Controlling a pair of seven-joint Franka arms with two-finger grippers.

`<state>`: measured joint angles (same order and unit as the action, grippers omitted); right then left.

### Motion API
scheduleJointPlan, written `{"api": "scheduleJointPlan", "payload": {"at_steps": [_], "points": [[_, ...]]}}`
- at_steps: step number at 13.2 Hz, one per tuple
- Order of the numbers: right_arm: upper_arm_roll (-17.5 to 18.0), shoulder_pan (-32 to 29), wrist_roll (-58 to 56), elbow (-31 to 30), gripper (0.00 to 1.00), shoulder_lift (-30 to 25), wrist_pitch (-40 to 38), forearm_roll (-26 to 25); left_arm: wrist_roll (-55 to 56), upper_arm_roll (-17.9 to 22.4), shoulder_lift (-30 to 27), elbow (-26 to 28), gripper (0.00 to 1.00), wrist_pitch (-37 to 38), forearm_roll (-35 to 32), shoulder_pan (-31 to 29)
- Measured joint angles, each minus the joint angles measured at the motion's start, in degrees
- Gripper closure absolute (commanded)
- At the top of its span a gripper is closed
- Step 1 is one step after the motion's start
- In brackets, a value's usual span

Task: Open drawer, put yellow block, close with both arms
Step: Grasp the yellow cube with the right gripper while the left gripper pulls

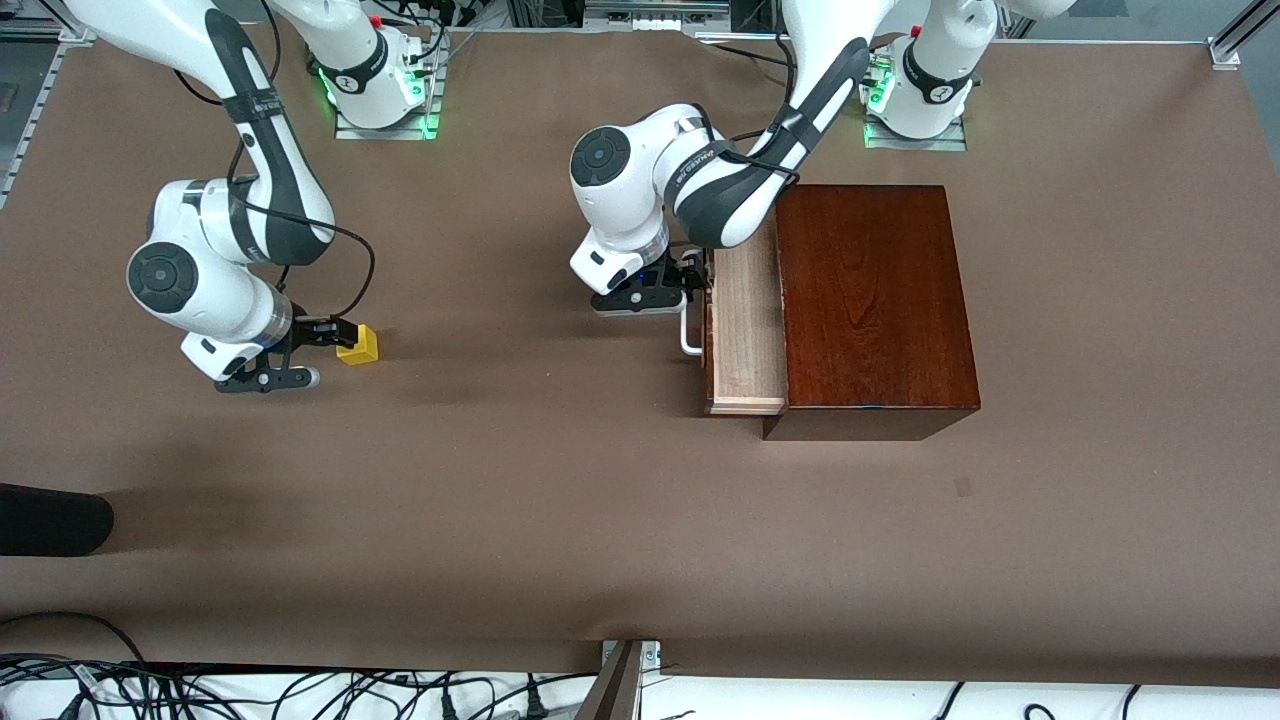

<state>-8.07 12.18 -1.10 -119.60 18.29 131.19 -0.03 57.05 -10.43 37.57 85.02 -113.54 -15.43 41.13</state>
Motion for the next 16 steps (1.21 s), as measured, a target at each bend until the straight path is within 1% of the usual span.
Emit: {"api": "scheduleJointPlan", "payload": {"at_steps": [3, 4, 9, 10, 13, 16], "points": [[0.37, 0.01, 0.00, -4.79, 0.00, 1.30, 8.72, 0.40, -0.19, -0.12, 0.40, -0.87, 0.00, 1.07, -0.18, 0.09], [0.73, 0.01, 0.00, -5.98, 0.00, 1.75, 10.45, 0.41, -0.36, -0.19, 0.59, -1.16, 0.00, 1.20, -0.18, 0.10], [1.20, 0.02, 0.03, -6.81, 0.00, 2.37, 11.48, 0.77, -2.31, -1.00, 0.96, -3.46, 0.00, 4.12, -0.15, 0.29], [1.20, 0.02, 0.03, -6.89, 0.02, 2.44, 11.48, 0.81, -2.45, -1.04, 0.96, -4.50, 0.00, 5.19, -0.16, 0.35], [1.21, 0.03, 0.03, -7.11, 0.18, 3.14, 11.49, 0.84, -3.35, -1.05, 0.95, -7.05, 0.00, 8.21, -0.25, 0.52], [1.21, 0.03, 0.03, -7.13, 0.50, 4.04, 11.57, 0.87, -4.58, -0.95, 0.02, -12.81, 0.00, 14.38, -0.24, 0.42]]}}
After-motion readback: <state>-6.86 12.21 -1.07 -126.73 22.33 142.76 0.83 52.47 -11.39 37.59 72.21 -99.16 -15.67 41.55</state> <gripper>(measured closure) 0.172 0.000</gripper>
